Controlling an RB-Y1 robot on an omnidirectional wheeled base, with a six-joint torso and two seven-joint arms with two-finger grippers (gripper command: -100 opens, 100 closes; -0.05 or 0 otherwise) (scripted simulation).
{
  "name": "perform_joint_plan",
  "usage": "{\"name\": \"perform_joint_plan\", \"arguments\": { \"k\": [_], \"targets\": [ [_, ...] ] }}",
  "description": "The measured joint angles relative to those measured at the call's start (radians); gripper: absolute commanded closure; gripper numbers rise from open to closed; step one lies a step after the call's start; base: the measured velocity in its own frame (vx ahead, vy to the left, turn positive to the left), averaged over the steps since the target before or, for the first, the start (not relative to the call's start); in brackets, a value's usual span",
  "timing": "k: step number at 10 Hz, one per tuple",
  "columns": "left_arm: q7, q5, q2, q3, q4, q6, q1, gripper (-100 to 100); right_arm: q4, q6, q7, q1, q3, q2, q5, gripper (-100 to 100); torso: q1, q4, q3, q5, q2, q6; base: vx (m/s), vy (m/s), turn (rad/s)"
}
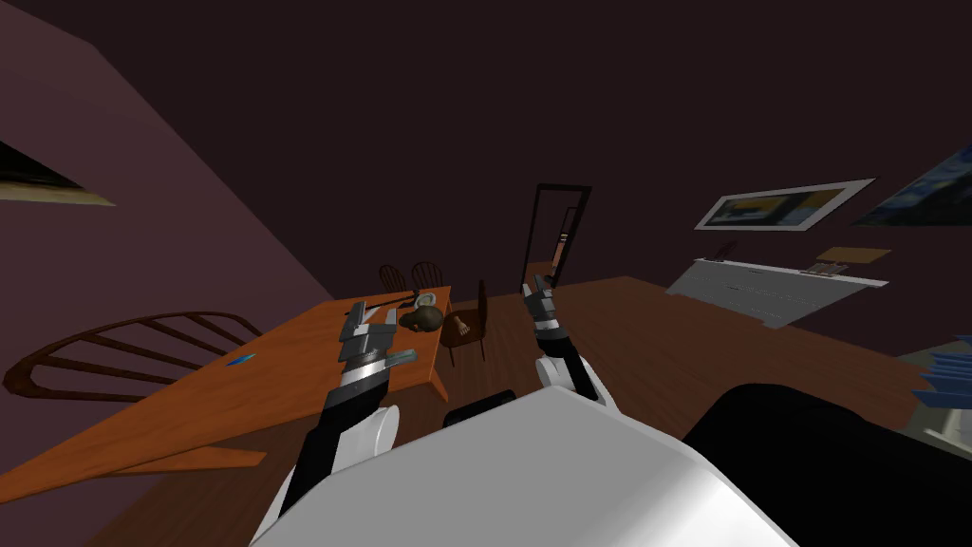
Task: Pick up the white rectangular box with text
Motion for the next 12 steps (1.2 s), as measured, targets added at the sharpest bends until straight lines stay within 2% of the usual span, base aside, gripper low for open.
{"name": "perform_joint_plan", "arguments": {
  "k": [4,7,8,12],
  "targets": [
    [-0.004,0.018,0.093,0.007,0.006,0.052,-0.009,-100,0.0,0.0,0.0,0.0,0.0,0.0,0.0,0,-0.002,0.0,0.001,0.0,0.002,0.0,-0.028,-0.034,-0.041],
    [-0.01,0.047,0.146,0.018,0.009,0.134,-0.017,-100,0.0,0.0,0.0,0.0,0.0,0.0,0.0,0,-0.003,0.001,0.001,-0.001,0.002,0.0,-0.031,-0.054,-0.068],
    [-0.009,0.062,0.164,0.032,0.021,0.168,-0.033,-100,0.0,0.0,0.0,0.0,0.0,0.0,0.0,0,-0.004,0.0,0.001,-0.001,0.002,0.0,-0.012,-0.041,-0.018],
    [-0.02,0.094,0.187,0.042,0.039,0.267,-0.036,-100,0.0,0.0,0.0,0.0,0.0,0.0,0.0,0,-0.002,0.0,0.0,-0.001,0.001,0.0,-0.012,-0.037,-0.048]
  ]
}}
